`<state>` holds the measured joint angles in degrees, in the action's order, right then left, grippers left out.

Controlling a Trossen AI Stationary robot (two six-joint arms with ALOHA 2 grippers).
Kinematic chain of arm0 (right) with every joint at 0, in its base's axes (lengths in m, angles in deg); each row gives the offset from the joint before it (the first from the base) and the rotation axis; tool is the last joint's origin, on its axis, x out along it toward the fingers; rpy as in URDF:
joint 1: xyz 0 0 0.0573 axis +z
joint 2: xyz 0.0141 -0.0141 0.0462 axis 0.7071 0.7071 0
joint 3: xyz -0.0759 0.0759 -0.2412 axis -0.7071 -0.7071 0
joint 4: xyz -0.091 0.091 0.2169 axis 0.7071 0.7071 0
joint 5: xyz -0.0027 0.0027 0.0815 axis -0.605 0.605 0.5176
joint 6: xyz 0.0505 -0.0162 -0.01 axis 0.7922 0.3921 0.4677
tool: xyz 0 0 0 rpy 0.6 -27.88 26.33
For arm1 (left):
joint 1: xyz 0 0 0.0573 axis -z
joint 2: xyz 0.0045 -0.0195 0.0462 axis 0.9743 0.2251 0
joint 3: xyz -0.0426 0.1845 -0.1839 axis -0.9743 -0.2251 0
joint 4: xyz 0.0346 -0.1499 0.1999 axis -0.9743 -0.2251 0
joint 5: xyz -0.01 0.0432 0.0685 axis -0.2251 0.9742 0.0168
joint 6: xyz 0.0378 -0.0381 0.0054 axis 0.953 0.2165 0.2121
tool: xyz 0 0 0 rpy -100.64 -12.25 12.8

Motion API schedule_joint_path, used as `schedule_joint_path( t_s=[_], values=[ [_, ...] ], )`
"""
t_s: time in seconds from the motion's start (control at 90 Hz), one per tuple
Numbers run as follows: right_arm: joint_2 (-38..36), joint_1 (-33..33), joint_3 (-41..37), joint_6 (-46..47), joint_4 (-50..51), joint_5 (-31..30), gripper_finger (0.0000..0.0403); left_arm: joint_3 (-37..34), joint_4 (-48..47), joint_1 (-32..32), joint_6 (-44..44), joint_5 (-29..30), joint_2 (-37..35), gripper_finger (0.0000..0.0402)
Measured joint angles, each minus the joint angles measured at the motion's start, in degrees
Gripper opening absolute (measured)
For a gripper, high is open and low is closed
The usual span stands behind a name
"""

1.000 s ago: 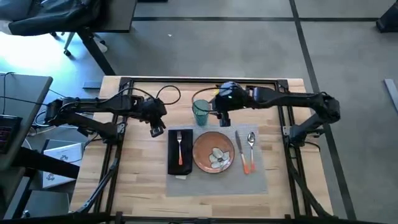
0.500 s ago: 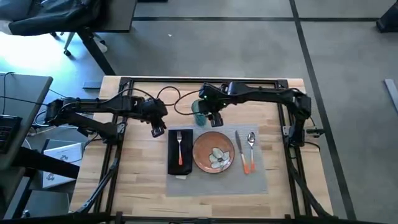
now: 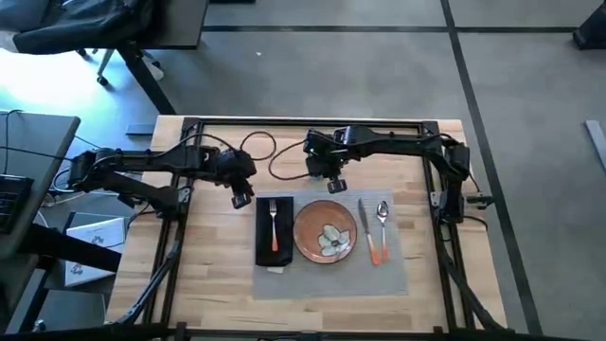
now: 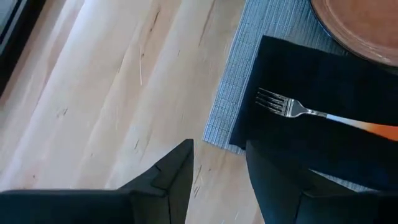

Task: Set table place
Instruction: Put the blue cup on the top left of the spoon

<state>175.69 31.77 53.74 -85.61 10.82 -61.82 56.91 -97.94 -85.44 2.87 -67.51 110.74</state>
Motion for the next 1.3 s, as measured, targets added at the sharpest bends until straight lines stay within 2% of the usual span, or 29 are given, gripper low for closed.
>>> schedule_joint_path(
  t_s=[0.222,0.356,0.444,0.556,0.822,0.944,1.144,1.3],
  values=[
    [-6.2,-1.2,0.0,9.8,13.2,1.2,0.0001,0.0,0.0,0.0,0.0,0.0,0.0,0.0133],
    [-9.8,-3.6,-0.4,15.9,17.9,1.1,0.0001,0.0,0.9,0.0,0.3,0.0,0.0,0.0133],
    [-13.2,-4.8,-3.3,17.8,17.7,0.9,0.0000,0.0,1.3,0.0,0.3,0.0,0.0,0.0133],
    [-18.4,-6.0,-10.7,20.8,16.4,1.2,0.0000,0.0,1.4,0.2,0.3,0.0,0.0,0.0133],
    [-31.0,-7.0,-27.7,27.2,7.9,1.9,0.0000,0.0,3.0,0.7,1.0,0.0,0.0,0.0133],
    [-33.7,-8.2,-33.3,27.5,3.8,3.1,0.0000,0.0,4.5,0.7,1.1,0.0,0.0,0.0133],
    [-34.0,-8.9,-36.0,27.2,0.3,3.4,0.0000,0.0,4.7,0.7,0.9,-0.1,0.0,0.0133],
    [-33.9,-8.9,-34.9,28.4,0.4,-0.6,0.0000,0.0,4.7,0.7,0.3,-0.2,0.0,0.0133]
  ],
)
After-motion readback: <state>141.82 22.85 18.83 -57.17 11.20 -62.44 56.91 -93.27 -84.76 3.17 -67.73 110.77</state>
